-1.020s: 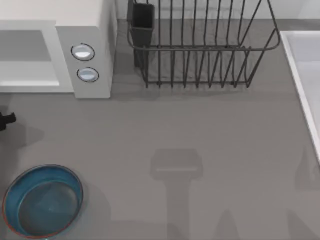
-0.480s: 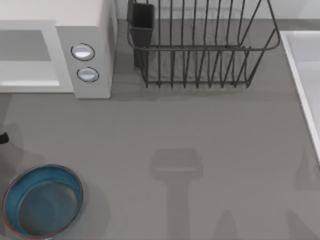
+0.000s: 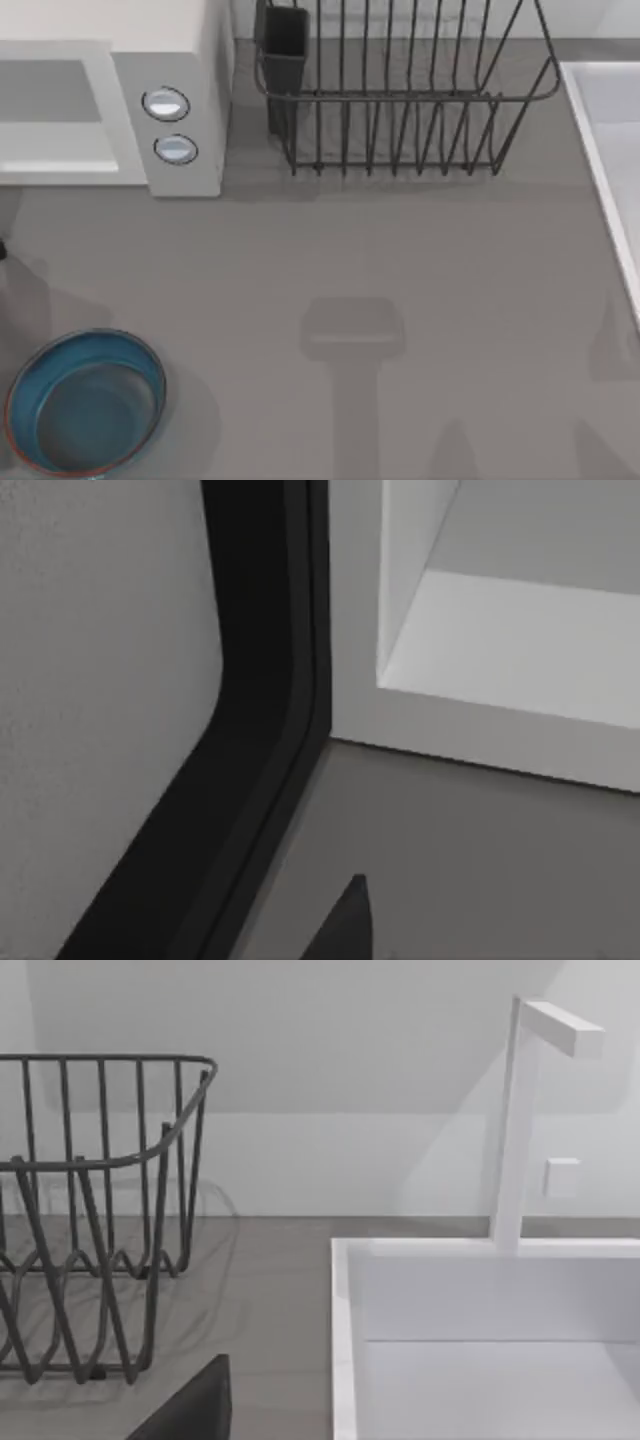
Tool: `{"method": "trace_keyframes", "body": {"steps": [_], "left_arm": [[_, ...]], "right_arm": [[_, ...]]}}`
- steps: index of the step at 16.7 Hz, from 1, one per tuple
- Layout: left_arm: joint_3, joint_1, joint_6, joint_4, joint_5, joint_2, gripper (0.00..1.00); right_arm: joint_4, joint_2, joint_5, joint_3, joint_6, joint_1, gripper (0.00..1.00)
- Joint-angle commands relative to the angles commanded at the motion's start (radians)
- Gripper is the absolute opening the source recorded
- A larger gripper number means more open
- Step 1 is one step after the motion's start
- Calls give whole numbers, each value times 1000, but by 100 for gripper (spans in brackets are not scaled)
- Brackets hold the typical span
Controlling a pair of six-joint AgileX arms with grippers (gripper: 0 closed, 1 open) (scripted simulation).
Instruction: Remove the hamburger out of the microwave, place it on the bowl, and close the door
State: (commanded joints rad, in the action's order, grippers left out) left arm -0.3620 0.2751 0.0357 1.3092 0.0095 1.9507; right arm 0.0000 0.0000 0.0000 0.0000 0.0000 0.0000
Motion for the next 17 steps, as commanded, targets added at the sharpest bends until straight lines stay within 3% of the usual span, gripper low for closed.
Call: {"method": "trace_keyframes", "body": {"steps": [9,17], "left_arm": [[-29,2,0,-444,-5,-400,0],[-29,1,2,-500,-6,-449,0]], "right_arm": [[0,0,0,0,0,0,100],[0,0,0,0,0,0,100]]}}
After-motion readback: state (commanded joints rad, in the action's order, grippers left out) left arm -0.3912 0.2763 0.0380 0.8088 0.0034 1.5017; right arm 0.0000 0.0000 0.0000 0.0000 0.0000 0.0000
